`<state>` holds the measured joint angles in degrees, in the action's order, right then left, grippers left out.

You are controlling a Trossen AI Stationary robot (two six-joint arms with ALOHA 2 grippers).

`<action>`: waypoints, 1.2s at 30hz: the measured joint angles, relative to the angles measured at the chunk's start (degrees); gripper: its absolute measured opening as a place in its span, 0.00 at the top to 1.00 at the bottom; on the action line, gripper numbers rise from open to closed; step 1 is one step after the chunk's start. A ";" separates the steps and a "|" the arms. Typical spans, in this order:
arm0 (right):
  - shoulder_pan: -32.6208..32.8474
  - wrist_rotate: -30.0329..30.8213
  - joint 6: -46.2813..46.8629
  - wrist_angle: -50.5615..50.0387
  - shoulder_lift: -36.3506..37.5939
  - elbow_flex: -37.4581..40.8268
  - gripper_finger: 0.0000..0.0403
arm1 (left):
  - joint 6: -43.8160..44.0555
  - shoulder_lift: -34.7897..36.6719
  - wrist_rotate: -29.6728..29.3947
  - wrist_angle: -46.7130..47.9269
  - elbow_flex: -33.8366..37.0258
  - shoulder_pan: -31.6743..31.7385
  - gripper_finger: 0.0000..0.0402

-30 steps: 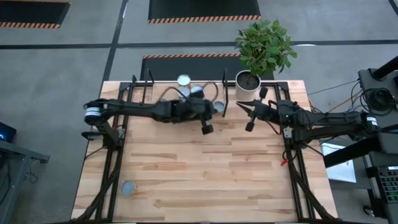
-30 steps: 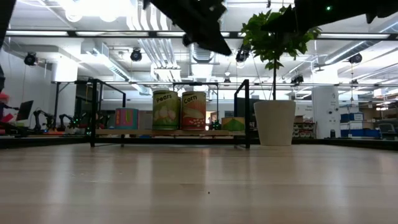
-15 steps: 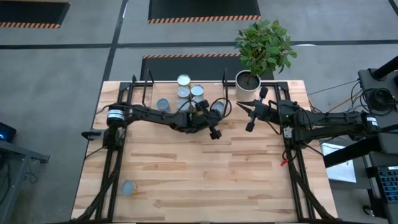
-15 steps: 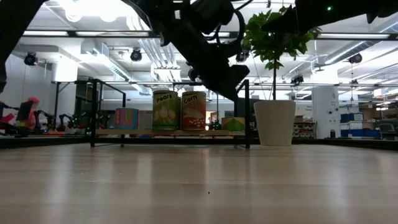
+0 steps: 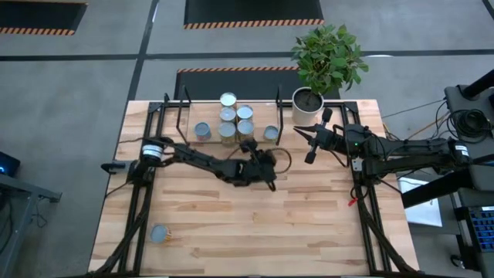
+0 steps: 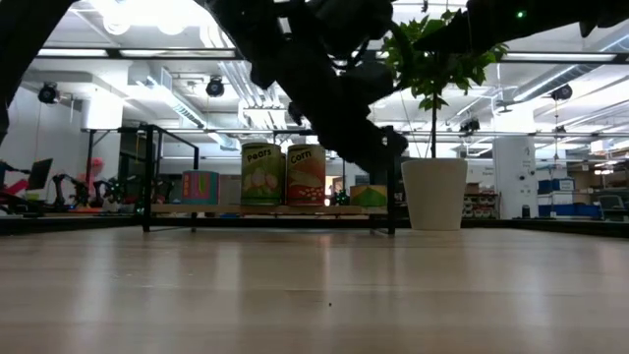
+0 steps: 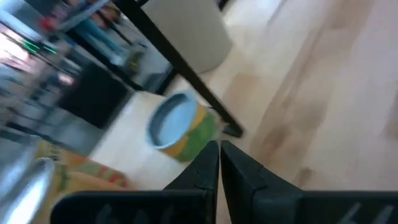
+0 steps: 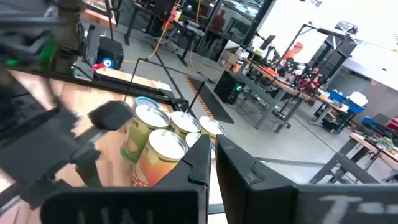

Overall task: Pick and place cans onto a shelf
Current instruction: Put the canned mushrooms on the shelf

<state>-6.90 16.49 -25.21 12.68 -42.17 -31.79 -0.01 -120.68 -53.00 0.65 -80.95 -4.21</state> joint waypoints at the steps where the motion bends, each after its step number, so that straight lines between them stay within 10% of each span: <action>1: 0.00 0.00 -0.02 -0.02 0.00 0.00 0.97 | -1.84 -0.63 -1.81 -0.87 0.02 -0.45 1.00; 16: 0.00 0.02 -1.18 -0.01 0.00 0.00 0.97 | -15.93 -7.37 -5.13 -16.99 0.04 0.68 1.00; 36: 0.00 0.04 -1.36 0.00 0.00 0.00 0.97 | -14.16 -7.46 -3.17 -21.23 0.07 3.92 1.00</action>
<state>-6.90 16.53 -26.57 12.69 -42.17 -31.79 -14.17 -128.14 -56.17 -20.58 -80.88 -0.29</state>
